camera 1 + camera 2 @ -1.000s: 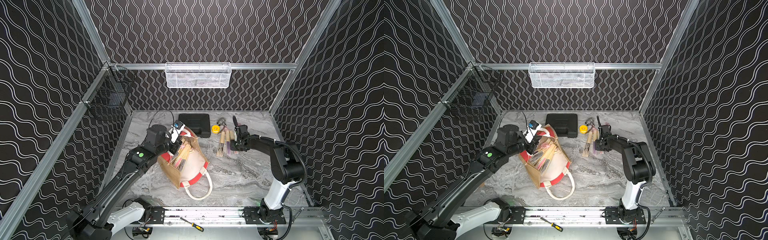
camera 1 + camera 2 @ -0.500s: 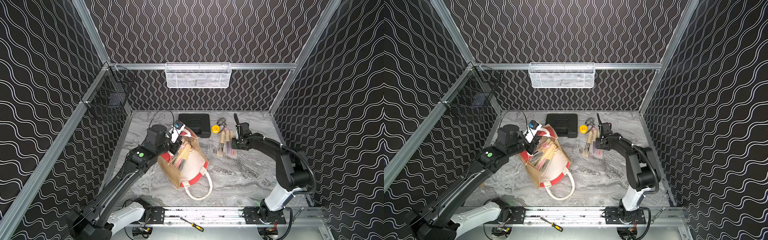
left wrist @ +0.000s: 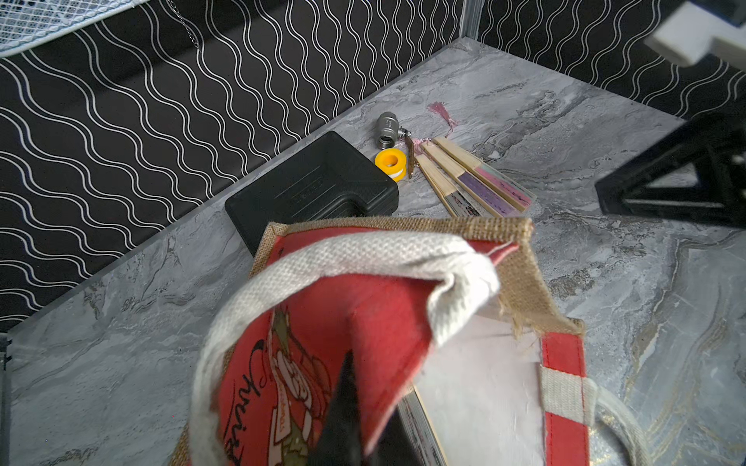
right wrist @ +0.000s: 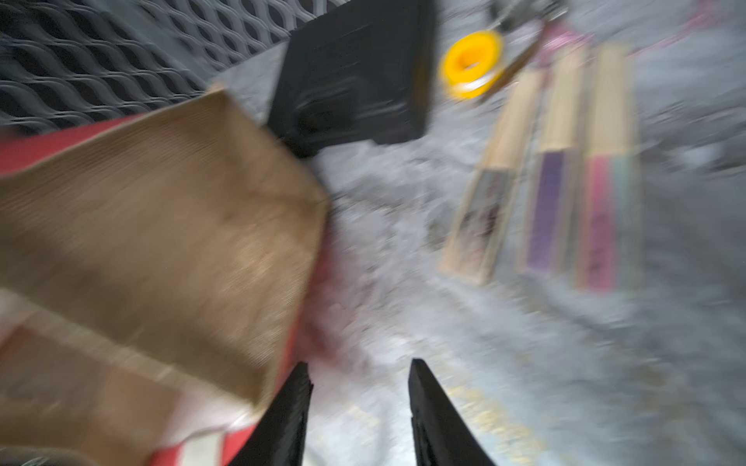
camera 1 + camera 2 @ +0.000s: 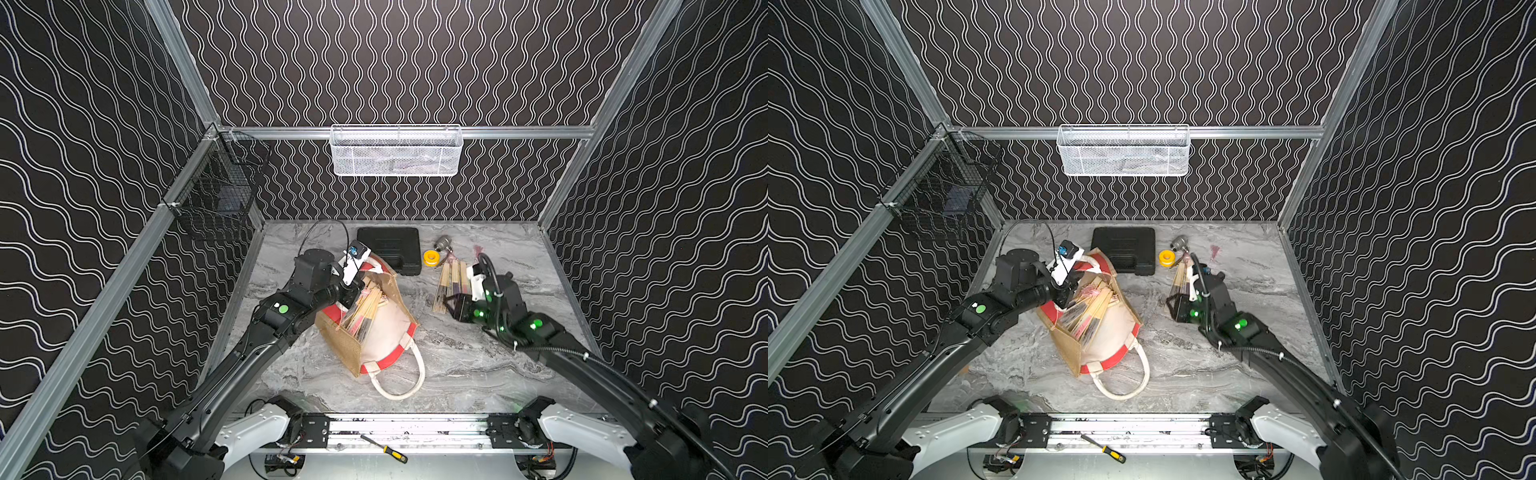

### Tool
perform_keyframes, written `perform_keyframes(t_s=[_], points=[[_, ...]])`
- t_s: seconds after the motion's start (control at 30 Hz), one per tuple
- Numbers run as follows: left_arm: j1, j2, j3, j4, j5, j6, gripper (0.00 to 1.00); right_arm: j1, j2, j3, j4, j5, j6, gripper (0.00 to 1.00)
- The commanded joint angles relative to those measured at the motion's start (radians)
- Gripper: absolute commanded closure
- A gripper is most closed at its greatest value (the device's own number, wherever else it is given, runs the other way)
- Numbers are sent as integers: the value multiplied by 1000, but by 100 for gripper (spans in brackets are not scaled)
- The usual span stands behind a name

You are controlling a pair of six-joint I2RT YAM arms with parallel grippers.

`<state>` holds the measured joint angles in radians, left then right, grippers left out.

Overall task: Take out the folding fans from the tote bags
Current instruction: Pick up the folding fan from the canvas bag.

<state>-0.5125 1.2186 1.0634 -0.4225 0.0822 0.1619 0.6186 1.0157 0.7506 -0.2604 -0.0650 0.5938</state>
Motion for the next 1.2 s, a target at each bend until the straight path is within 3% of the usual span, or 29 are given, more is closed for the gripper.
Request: perform_keyframes(t_s=[0.0,0.27,0.4,0.53,0.77,0.9,1.17], points=[[-2,6,3,33,3,2,100,111,-46,-24,81,1,215,60],[-1,10,4,29,-5,4,100,420,-21,-81,234,34,467,61],[-1,0,-1,39,-2,3,100,555,62,-81,323,109,520,61],[-1,19,12,23,-3,-3,100,622,186,-16,296,227,495,62],[-1,4,1,34,-2,-1,100,628,370,39,299,355,514,62],[-1,12,5,30,-2,-2,100,633,474,72,349,405,421,63],[-1,8,4,31,1,-1,100,640,578,8,584,409,29,63]])
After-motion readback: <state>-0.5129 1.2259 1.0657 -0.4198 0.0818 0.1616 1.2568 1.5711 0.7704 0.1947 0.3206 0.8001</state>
